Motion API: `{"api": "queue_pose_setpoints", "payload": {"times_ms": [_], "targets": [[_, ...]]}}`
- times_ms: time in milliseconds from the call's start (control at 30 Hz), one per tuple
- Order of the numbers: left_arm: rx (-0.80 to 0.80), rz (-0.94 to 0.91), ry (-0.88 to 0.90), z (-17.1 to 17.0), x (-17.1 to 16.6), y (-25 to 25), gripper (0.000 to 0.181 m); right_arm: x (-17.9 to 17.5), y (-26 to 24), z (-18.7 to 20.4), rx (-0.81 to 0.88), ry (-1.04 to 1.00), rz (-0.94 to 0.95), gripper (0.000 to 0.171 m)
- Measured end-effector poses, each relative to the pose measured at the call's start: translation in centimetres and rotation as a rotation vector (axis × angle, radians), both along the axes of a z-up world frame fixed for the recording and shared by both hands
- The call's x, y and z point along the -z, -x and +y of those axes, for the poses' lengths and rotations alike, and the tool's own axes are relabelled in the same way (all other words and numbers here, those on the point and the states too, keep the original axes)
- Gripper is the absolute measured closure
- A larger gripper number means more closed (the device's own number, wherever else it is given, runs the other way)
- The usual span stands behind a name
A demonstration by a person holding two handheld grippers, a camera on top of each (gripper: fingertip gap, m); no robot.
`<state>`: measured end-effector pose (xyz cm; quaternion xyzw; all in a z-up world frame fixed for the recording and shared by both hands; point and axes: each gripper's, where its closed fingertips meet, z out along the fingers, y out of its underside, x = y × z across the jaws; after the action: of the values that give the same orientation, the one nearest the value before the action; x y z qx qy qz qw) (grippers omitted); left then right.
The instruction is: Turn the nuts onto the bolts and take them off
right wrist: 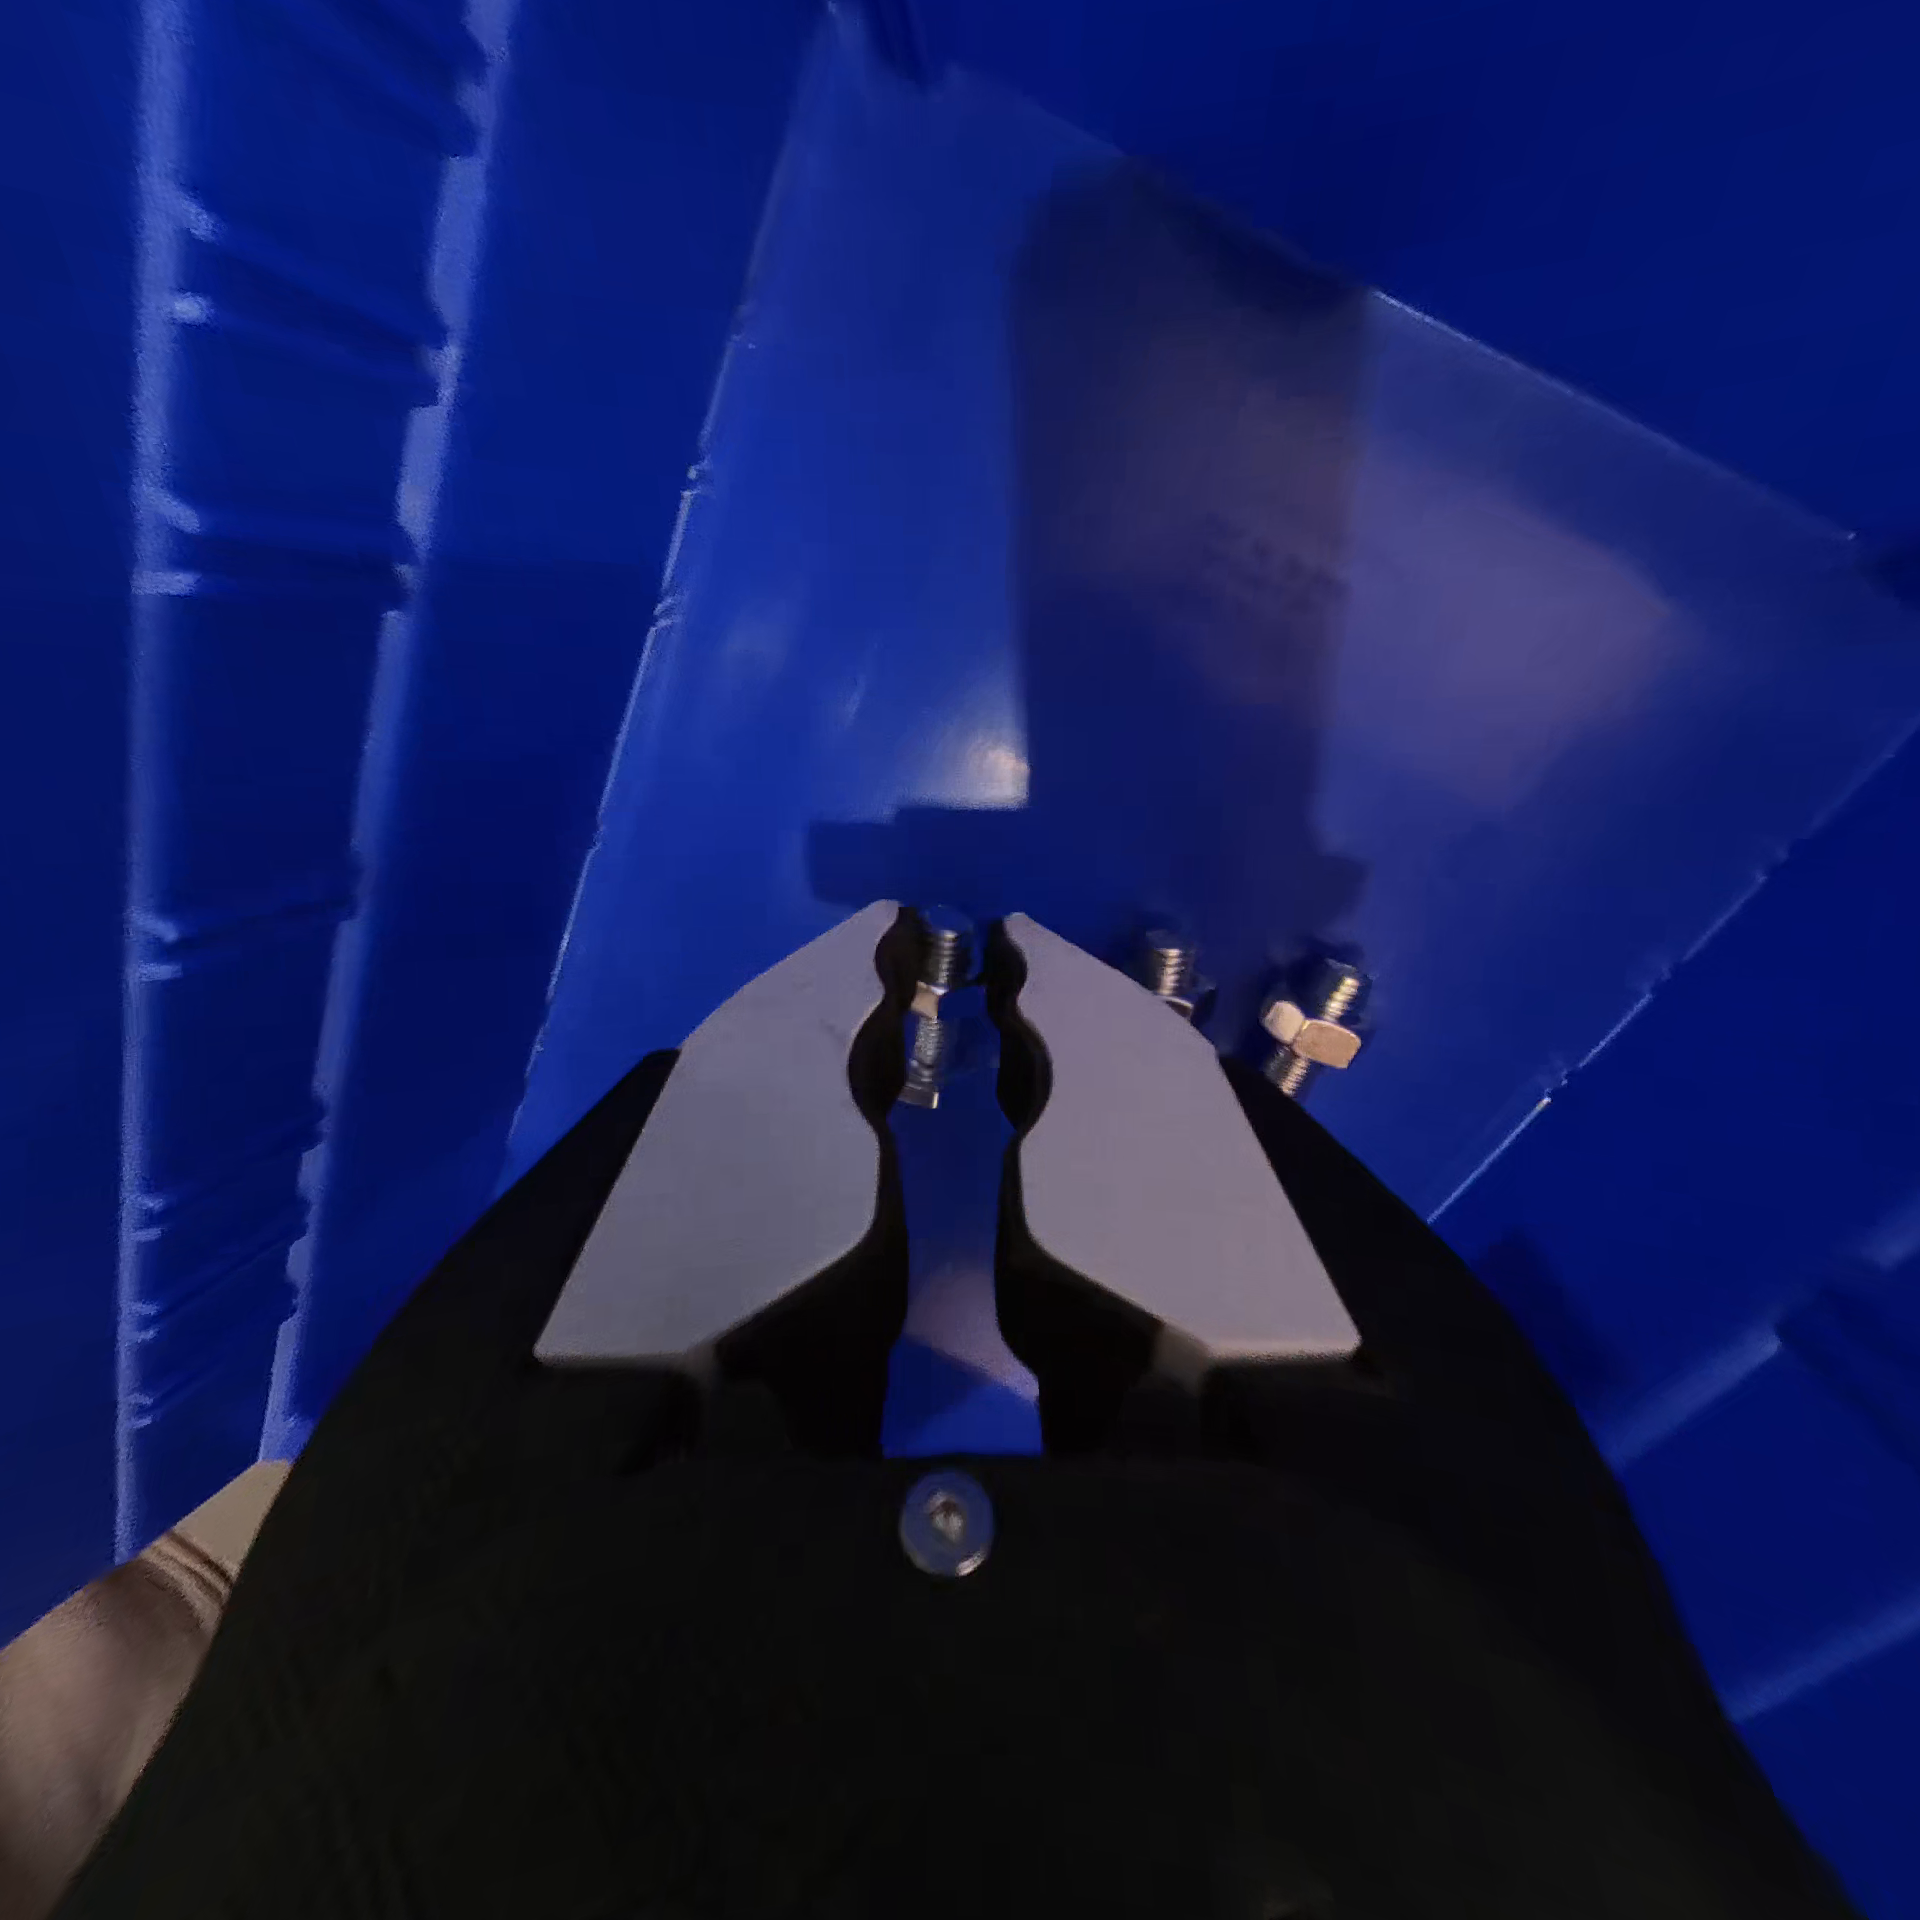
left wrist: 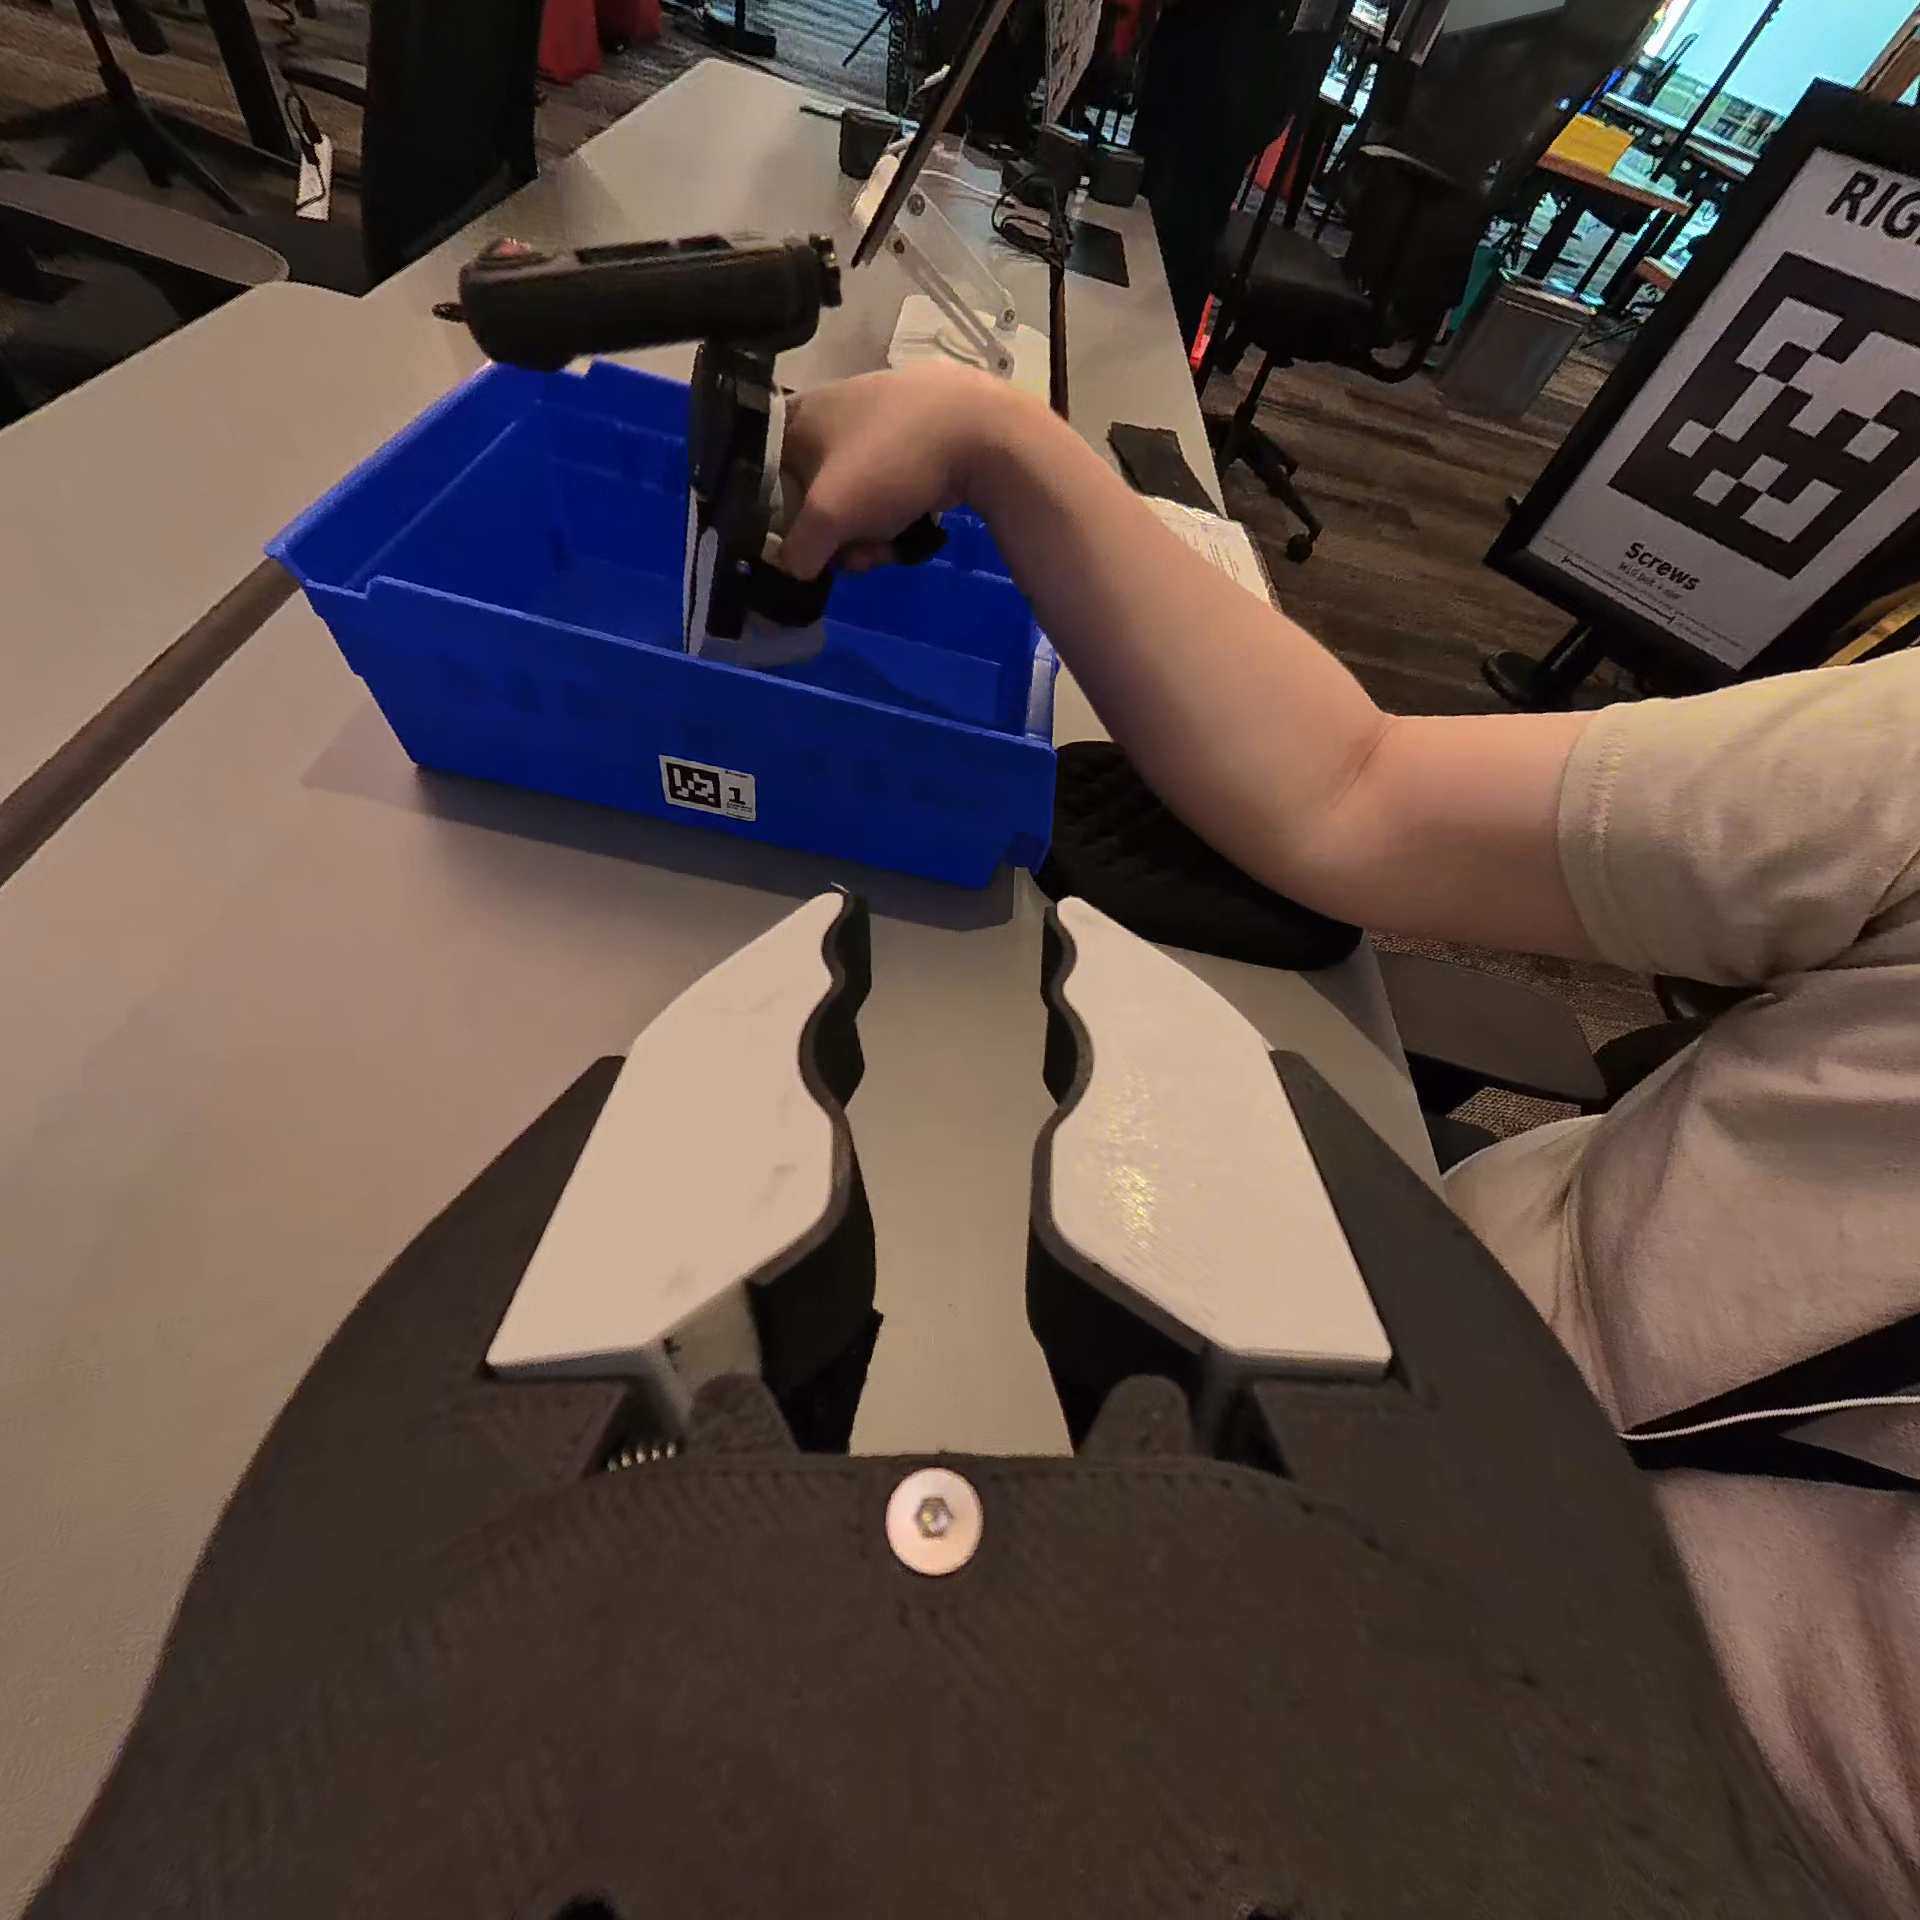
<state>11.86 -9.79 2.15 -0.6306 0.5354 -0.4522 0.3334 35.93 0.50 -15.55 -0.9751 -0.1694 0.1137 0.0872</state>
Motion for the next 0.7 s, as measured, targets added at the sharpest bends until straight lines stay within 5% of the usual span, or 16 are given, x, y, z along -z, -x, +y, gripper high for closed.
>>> {"api": "queue_pose_setpoints", "payload": {"times_ms": [200, 367, 533, 700], "targets": [[-0.014, 0.001, -0.019, 0.2, -0.6, 0.4, 0.15, -0.2, -0.7, -0.1, 0.019, 0.019, -0.007, 0.149], [-0.118, -0.044, -0.14, 1.7, -4.7, 3.8, 0.149, -3.5, -0.6, 1.4, 0.022, -0.145, 0.017, 0.147], [-0.462, 0.034, -0.362, 5.5, -9.3, 13.6, 0.137, -10.4, 0.1, 5.3, -0.009, -0.567, -0.054, 0.14], [-0.719, 0.285, -0.319, 8.0, -6.9, 23.9, 0.133, -20.2, 3.0, 7.2, -0.065, -1.188, -0.115, 0.14]]}}
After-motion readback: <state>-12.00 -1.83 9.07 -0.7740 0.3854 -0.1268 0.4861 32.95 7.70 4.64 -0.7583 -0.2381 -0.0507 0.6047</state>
